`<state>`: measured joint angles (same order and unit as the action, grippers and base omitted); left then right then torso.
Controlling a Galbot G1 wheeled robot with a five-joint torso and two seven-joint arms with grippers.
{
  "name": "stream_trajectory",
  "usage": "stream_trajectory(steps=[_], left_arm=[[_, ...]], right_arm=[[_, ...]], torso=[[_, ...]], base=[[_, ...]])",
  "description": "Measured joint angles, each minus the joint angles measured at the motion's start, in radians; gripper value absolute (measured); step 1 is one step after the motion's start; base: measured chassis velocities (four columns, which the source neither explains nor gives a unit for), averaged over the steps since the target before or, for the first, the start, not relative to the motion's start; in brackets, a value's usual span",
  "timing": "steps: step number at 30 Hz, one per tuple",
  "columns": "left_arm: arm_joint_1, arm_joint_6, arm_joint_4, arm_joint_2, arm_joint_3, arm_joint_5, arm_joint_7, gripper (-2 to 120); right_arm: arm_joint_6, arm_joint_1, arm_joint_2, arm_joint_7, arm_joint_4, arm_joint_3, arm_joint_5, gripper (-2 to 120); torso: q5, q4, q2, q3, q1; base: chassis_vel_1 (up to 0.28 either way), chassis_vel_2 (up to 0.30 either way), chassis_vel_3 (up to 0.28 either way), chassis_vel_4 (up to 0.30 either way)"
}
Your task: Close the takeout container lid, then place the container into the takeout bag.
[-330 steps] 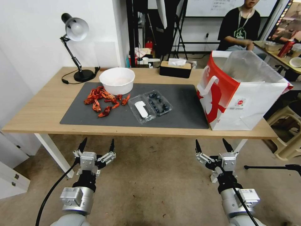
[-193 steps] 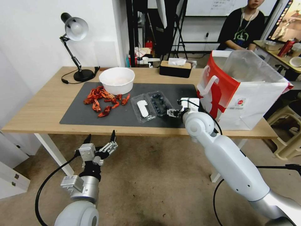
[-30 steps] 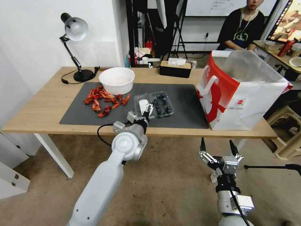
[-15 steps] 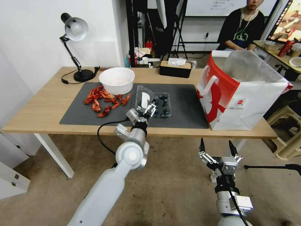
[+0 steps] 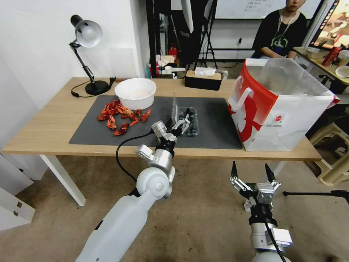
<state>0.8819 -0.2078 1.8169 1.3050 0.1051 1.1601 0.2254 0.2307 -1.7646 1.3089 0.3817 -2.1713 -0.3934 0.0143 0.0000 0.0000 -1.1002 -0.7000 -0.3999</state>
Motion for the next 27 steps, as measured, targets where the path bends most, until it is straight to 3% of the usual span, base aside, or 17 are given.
stream_trajectory(steps=[10, 12, 13, 18, 22, 27], left_arm=[[-0.079, 0.060, -0.006, 0.026, 0.012, 0.230, 0.123, 99], [-0.105, 0.086, -0.013, 0.038, 0.003, 0.341, 0.175, 98], [-0.105, 0.086, -0.013, 0.038, 0.003, 0.341, 0.175, 98], [-0.143, 0.100, -0.051, 0.060, -0.007, 0.464, 0.233, 92], [-0.154, 0.102, -0.078, 0.068, -0.008, 0.480, 0.243, 87], [-0.171, 0.105, -0.145, 0.070, 0.012, 0.405, 0.241, 68]], right_arm=[[0.008, -0.007, 0.002, 0.000, 0.000, -0.013, -0.003, 100], [0.009, -0.008, 0.004, 0.000, 0.001, -0.013, -0.003, 100], [0.009, -0.008, 0.004, 0.000, 0.001, -0.013, -0.003, 100], [0.009, -0.005, 0.005, 0.000, 0.003, -0.010, -0.003, 100], [0.008, -0.003, 0.005, 0.000, 0.004, -0.009, -0.003, 100], [0.003, 0.003, 0.002, 0.000, 0.002, -0.008, 0.003, 100]], torso=[[0.0000, -0.0001, 0.000, 0.000, 0.000], [0.0000, 0.0000, 0.000, 0.000, 0.000], [0.0000, 0.0000, 0.000, 0.000, 0.000], [0.0000, 0.0000, 0.000, 0.000, 0.000], [0.0000, -0.0001, 0.000, 0.000, 0.000], [-0.0001, 0.0000, 0.000, 0.000, 0.000]], base=[[0.000, 0.000, 0.000, 0.000], [0.000, 0.000, 0.000, 0.000], [0.000, 0.000, 0.000, 0.000], [0.000, 0.000, 0.000, 0.000], [0.000, 0.000, 0.000, 0.000], [0.000, 0.000, 0.000, 0.000]])
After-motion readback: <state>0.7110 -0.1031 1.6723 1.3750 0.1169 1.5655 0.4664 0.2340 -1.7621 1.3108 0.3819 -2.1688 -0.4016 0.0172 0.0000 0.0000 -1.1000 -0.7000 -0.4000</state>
